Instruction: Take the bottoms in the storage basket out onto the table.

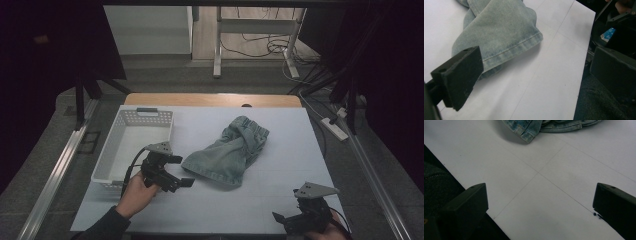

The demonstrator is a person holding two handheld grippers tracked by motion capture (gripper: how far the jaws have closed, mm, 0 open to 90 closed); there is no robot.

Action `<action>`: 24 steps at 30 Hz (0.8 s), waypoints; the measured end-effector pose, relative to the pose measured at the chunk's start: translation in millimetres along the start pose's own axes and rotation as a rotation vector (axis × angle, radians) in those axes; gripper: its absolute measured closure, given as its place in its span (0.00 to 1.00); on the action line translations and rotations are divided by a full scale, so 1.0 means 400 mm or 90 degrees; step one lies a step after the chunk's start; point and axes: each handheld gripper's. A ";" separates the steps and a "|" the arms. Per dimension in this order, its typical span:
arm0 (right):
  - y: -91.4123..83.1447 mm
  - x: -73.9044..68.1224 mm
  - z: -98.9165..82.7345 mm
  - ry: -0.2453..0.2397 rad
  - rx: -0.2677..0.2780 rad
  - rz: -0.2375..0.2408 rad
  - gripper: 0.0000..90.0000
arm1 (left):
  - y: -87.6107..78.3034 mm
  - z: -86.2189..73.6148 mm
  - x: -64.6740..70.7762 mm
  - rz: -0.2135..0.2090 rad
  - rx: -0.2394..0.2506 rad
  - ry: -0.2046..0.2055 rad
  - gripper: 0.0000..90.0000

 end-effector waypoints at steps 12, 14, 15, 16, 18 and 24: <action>0.000 0.000 0.000 0.000 0.001 -0.001 0.00 | -0.025 -0.019 0.002 0.004 0.009 -0.007 0.00; -0.001 0.000 0.000 0.001 0.001 -0.001 0.00 | -0.028 -0.021 0.002 0.006 0.009 -0.007 0.00; 0.000 0.000 0.000 0.000 0.001 -0.001 0.00 | -0.030 -0.022 0.003 0.007 0.010 -0.007 0.00; 0.000 0.000 0.000 0.000 0.001 -0.001 0.00 | -0.032 -0.024 0.003 0.008 0.011 -0.008 0.00; 0.000 0.000 0.000 0.000 0.000 -0.001 0.00 | -0.036 -0.027 0.003 0.009 0.012 -0.009 0.00; 0.000 0.000 0.000 -0.001 0.000 -0.001 0.00 | -0.047 -0.038 0.006 0.015 0.011 -0.011 0.00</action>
Point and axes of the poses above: each handheld gripper's, and its own axes: y roughly forward along the jaws, z roughly out of its top, x roughly to its right, and after that the axes turned 10 degrees about x, right-handed
